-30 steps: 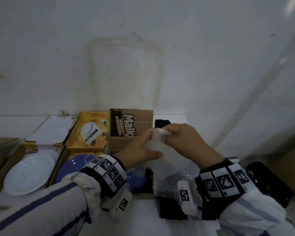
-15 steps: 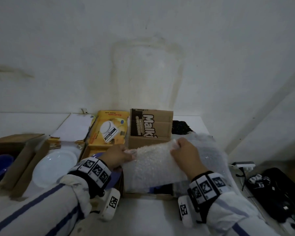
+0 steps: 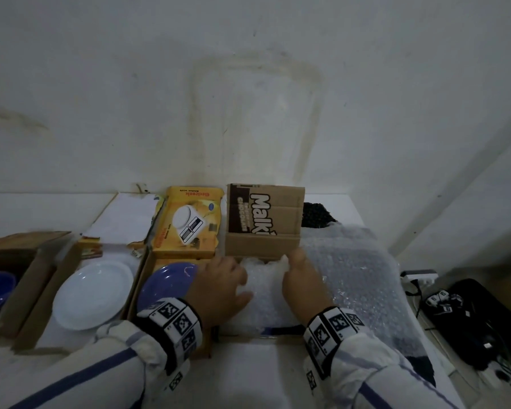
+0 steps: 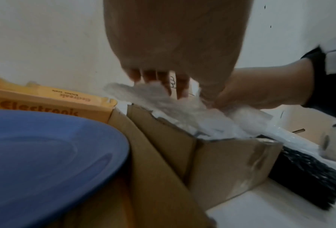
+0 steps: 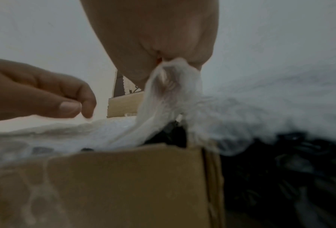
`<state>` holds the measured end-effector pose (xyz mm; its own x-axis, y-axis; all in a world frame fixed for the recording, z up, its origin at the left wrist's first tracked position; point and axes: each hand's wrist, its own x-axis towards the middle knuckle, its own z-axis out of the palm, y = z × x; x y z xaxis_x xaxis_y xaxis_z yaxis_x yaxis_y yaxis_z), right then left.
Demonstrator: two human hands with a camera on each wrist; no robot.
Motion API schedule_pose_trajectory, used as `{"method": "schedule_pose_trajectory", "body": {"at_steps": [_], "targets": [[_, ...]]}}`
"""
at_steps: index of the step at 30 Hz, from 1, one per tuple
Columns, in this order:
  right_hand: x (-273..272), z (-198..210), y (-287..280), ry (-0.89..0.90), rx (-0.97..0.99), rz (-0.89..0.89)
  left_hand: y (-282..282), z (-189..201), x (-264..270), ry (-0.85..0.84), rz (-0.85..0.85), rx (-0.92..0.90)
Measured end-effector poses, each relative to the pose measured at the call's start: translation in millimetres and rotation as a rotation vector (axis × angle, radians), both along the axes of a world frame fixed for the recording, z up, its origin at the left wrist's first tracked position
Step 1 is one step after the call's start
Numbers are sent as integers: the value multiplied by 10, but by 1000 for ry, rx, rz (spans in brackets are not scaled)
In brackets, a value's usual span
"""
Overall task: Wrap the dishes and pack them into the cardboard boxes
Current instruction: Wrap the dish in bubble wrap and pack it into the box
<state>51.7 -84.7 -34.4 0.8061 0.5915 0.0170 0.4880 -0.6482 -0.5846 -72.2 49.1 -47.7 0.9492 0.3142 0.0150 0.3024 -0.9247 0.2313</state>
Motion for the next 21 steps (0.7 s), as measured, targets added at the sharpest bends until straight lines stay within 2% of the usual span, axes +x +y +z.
{"method": "schedule_pose_trajectory", "body": {"at_steps": [2, 3, 5, 9, 12, 14, 17, 21], "targets": [[2, -21, 15, -104, -174, 67, -26, -53, -3, 207, -73, 15], [-5, -25, 25, -185, -272, 90, -39, -77, 5, 260, -79, 23], [-48, 16, 48, -286, -448, 131, -72, -102, 24, 270, -79, 32], [-109, 53, 99, -391, -535, 223, -103, -149, 42, 268, -95, 80], [-185, -103, 137, -268, -723, 329, -131, -203, 49, 270, -104, 88], [-249, -277, 137, -142, -804, 326, -160, -245, 62, 264, -119, 79], [-303, -364, 185, -58, -805, 288, -196, -313, 113, 250, -153, 41], [-293, -366, 244, 89, -766, 208, -193, -282, 183, 327, -189, -3]]}}
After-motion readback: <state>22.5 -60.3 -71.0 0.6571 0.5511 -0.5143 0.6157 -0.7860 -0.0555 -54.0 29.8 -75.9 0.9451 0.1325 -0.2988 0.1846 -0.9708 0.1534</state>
